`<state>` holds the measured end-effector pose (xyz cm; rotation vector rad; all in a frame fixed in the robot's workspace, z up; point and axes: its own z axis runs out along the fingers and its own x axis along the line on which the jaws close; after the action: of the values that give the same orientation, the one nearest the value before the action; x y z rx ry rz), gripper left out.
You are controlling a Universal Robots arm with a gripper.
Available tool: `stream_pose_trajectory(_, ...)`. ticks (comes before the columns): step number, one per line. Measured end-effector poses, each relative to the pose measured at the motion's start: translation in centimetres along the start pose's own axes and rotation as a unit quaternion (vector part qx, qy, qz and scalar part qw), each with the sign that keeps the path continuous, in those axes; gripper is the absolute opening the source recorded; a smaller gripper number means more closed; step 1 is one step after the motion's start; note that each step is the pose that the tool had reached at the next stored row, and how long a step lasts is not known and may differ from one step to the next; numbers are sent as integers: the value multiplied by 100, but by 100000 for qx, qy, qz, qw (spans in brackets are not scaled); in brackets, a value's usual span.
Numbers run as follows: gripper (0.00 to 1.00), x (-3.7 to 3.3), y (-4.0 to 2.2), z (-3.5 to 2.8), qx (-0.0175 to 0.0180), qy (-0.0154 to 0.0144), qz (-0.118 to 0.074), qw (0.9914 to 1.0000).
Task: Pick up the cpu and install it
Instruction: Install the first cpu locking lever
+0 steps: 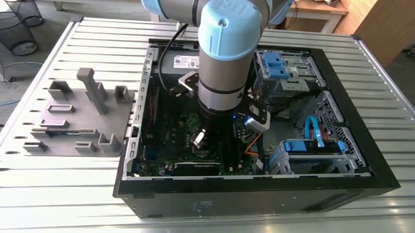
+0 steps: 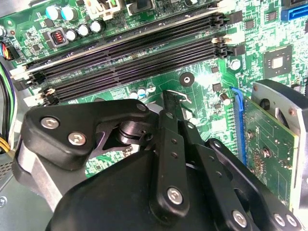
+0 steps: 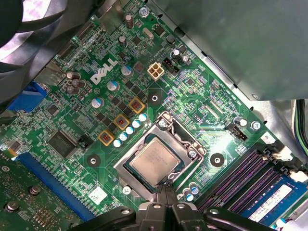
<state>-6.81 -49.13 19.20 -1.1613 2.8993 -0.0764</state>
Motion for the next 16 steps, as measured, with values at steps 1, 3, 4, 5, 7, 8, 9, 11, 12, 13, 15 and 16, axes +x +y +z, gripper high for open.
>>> stream_pose_trajectory(1,11,0,0,1,5,8,-1,100000)
stream_pose_trajectory(3,11,1,0,6,7,15,-2,100000)
stream_pose_trajectory(4,11,1,0,9,11,23,-2,100000)
stream_pose_trajectory(5,11,1,0,12,12,28,-2,100000)
stream_pose_trajectory(7,11,0,0,17,11,27,2,100000)
stream_pose_trajectory(8,11,-1,-1,21,4,21,-1,100000)
stream_pose_trajectory(9,11,-3,-2,24,2,16,-1,100000)
stream_pose_trajectory(11,11,-3,-2,27,3,6,0,100000)
stream_pose_trajectory(12,11,-3,-2,28,3,5,-1,100000)
stream_pose_trajectory(13,11,-3,-2,28,4,5,-2,100000)
stream_pose_trajectory(15,11,-4,-3,28,4,10,0,100000)
stream_pose_trajectory(16,11,-8,-7,28,-5,20,-1,100000)
